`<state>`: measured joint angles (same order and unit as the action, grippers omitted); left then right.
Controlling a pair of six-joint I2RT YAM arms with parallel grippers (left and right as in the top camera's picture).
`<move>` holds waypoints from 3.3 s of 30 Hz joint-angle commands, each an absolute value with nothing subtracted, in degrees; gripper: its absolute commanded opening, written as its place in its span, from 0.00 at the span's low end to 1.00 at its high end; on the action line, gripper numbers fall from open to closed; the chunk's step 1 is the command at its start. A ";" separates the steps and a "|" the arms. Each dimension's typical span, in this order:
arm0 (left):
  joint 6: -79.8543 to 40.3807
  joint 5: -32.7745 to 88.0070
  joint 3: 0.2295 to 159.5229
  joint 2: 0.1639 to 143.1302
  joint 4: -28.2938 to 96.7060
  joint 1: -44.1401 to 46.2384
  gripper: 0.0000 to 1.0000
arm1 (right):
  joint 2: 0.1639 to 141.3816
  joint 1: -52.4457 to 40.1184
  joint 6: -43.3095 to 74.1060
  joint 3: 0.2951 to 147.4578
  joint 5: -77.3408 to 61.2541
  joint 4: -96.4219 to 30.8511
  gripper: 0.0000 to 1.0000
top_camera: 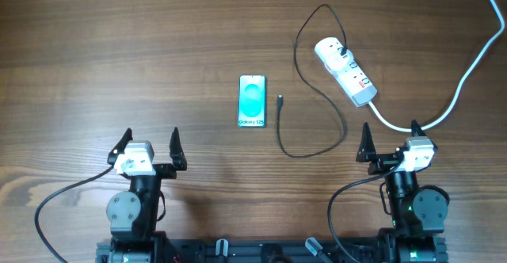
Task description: Plug charger to phone and switch on socket
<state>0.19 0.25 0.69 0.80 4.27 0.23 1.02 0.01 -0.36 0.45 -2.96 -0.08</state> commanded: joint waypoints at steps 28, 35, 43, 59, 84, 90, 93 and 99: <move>0.36 1.28 0.34 0.32 4.25 -0.23 1.00 | 1.19 0.30 -1.34 0.27 -2.87 0.14 1.00; -11.03 33.06 0.32 0.32 -3.73 -0.23 1.00 | 1.19 0.30 -1.34 0.27 -2.87 0.14 1.00; -31.83 39.16 7.88 1.10 -31.51 -0.23 1.00 | 1.19 0.30 -1.34 0.27 -2.87 0.14 1.00; -19.77 54.37 80.36 63.53 39.40 -0.12 1.00 | 1.19 0.30 -1.34 0.27 -2.87 0.14 1.00; -26.06 1.04 98.65 94.24 83.57 29.47 1.00 | 1.19 0.30 -1.34 0.27 -2.87 0.14 1.00; -26.20 -0.49 98.65 101.32 71.85 29.89 1.00 | 1.19 0.30 -1.34 0.27 -2.87 0.14 1.00; -26.20 -0.54 98.63 101.43 69.25 29.89 1.00 | 1.19 0.30 -1.34 0.27 -2.87 0.14 1.00; -29.04 0.23 98.63 106.08 69.21 29.89 1.00 | 1.19 0.30 -1.34 0.27 -2.87 0.16 1.00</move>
<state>-27.18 0.47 97.69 102.19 68.55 29.80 1.32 0.01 -0.38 0.36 -2.96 -0.03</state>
